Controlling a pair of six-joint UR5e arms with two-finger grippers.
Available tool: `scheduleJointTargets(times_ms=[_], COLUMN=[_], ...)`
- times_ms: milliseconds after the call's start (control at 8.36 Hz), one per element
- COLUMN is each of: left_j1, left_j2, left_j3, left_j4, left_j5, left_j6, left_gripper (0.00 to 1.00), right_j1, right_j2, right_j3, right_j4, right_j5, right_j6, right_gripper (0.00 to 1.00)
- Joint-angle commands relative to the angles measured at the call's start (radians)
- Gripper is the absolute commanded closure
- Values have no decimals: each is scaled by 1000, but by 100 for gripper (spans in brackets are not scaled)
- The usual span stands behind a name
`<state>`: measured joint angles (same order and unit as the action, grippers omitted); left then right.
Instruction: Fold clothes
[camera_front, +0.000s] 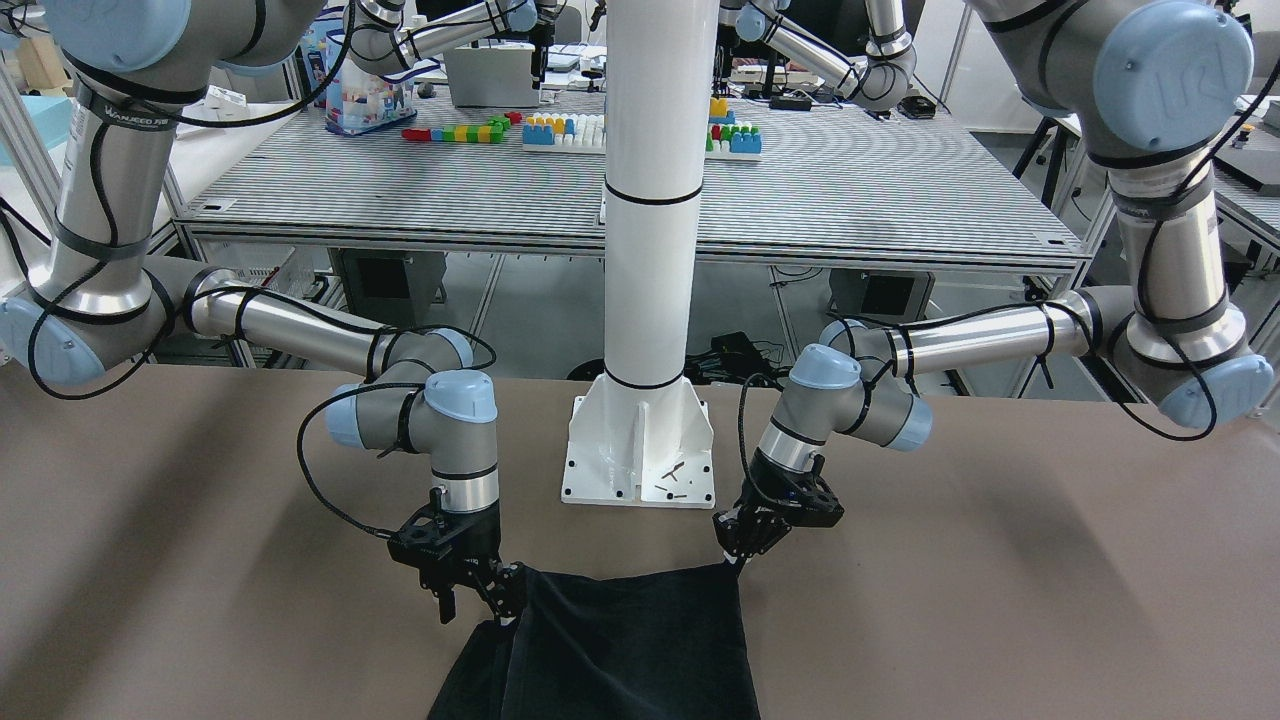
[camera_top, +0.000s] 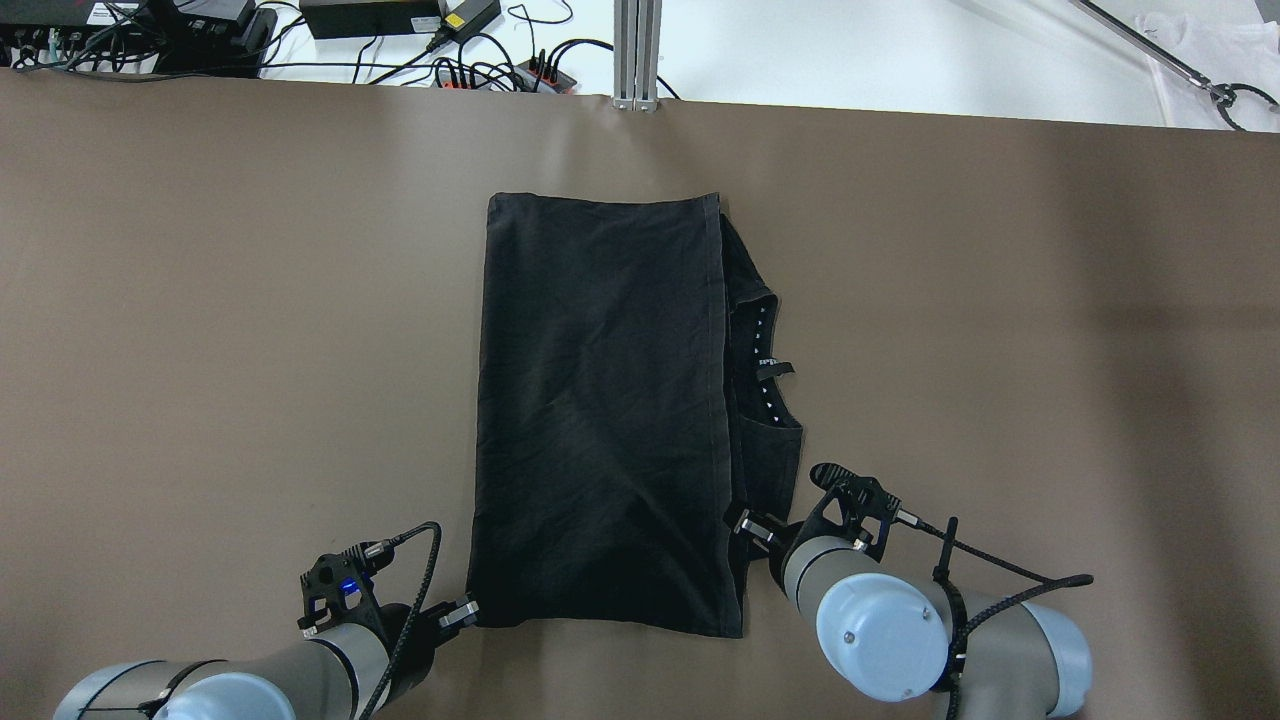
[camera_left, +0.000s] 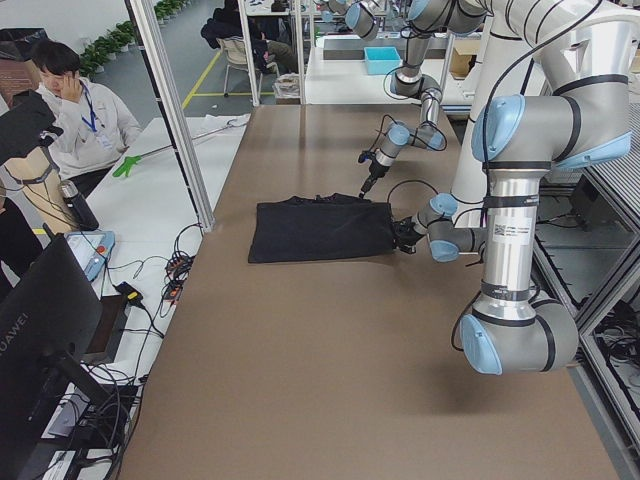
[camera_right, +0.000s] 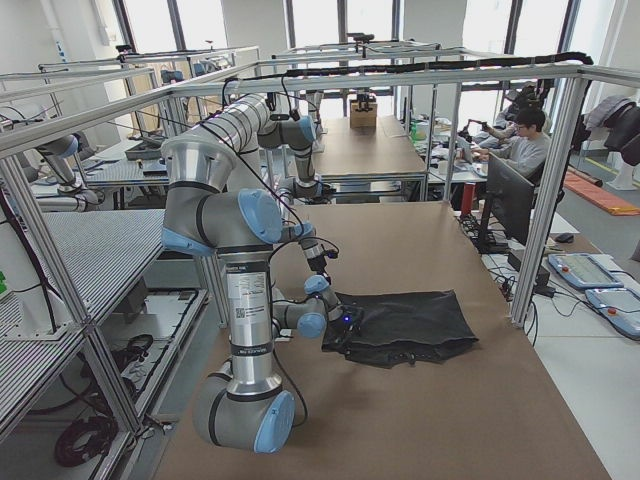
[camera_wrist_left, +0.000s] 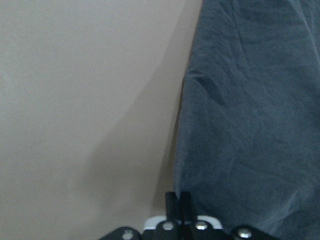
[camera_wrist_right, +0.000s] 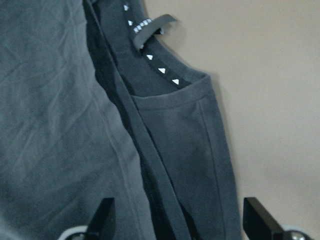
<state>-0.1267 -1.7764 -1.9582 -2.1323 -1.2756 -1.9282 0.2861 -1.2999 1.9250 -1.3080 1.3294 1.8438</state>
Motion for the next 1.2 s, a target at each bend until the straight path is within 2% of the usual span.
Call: scheduleJointTargets(times_ms=[0,718,1077], left_j1=[1,4,5], left_j2=[0,-3,-12], left_j3=[-1,1,19], left_j4=[0,2,2], left_j5=[1,1,1], left_j6=[0,2,0], left_gripper=[100,100,100], right_j1=[-51,-59,-58], right_j2=[22,59,68], right_j3=[-52,-52,-18], right_j4=[6,9,9], right_j5=[-56,-56,-56], right_j6=[60,123,117], right_gripper=[10,12,11])
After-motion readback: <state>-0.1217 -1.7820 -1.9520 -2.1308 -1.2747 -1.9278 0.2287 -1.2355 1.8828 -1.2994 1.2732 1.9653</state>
